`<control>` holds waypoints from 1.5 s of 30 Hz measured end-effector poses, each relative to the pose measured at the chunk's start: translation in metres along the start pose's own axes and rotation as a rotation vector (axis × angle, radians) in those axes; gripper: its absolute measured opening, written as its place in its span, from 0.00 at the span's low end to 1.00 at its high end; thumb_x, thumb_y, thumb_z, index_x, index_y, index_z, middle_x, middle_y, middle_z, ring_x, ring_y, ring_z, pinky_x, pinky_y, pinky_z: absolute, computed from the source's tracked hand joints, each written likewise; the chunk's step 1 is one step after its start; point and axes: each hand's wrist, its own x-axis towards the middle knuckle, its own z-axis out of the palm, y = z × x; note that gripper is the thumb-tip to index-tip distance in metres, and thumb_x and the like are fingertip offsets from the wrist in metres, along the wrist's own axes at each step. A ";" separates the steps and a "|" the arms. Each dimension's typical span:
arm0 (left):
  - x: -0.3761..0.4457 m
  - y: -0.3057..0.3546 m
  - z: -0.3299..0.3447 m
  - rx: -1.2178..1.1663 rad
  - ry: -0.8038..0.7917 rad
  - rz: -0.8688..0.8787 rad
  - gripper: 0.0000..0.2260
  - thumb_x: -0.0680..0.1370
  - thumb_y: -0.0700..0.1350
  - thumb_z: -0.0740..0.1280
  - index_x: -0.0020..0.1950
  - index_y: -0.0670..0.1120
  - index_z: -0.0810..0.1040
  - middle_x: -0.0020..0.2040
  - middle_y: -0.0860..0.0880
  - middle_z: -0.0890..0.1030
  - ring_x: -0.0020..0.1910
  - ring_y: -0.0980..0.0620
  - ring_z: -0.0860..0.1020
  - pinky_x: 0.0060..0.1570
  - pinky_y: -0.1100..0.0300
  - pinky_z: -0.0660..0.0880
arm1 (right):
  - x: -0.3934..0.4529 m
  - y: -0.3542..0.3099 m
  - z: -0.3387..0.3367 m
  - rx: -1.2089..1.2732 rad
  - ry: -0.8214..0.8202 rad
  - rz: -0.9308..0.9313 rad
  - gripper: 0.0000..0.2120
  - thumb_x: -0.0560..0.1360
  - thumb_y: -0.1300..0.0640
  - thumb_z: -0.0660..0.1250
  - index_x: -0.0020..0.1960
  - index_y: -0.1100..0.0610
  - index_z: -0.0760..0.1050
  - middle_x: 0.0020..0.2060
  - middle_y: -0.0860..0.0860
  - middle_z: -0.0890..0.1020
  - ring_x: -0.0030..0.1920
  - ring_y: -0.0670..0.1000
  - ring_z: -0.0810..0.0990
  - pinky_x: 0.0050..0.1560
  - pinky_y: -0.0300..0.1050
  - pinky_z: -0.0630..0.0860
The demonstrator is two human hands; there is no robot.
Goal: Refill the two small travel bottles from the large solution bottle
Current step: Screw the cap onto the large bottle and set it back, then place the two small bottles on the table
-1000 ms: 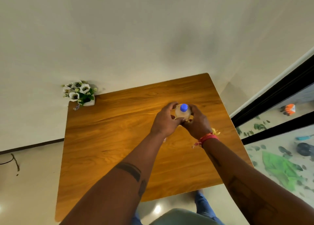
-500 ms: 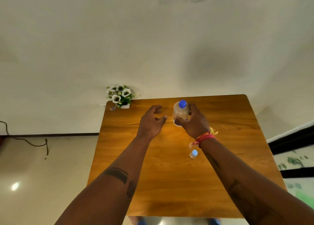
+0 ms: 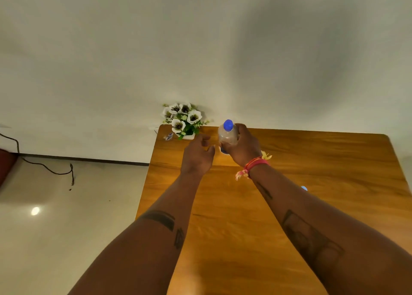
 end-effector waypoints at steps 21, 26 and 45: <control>0.053 -0.056 0.020 0.017 0.007 -0.026 0.11 0.80 0.48 0.70 0.61 0.48 0.80 0.54 0.50 0.83 0.48 0.56 0.78 0.36 0.70 0.67 | 0.075 0.000 0.070 0.012 0.009 0.063 0.37 0.69 0.50 0.79 0.73 0.54 0.67 0.63 0.54 0.80 0.61 0.58 0.79 0.59 0.49 0.75; 0.034 -0.044 0.026 0.038 -0.024 -0.022 0.12 0.80 0.49 0.69 0.62 0.48 0.79 0.55 0.50 0.83 0.49 0.55 0.78 0.43 0.62 0.70 | 0.050 0.017 0.051 -0.094 -0.021 0.142 0.40 0.72 0.54 0.77 0.78 0.56 0.59 0.71 0.57 0.73 0.70 0.58 0.73 0.65 0.51 0.73; -0.128 0.054 0.122 0.095 -0.208 0.148 0.14 0.80 0.51 0.70 0.64 0.49 0.78 0.55 0.49 0.81 0.48 0.48 0.81 0.48 0.50 0.79 | -0.135 0.113 -0.160 0.059 0.202 0.126 0.15 0.76 0.47 0.71 0.61 0.51 0.78 0.45 0.48 0.82 0.46 0.48 0.81 0.48 0.50 0.80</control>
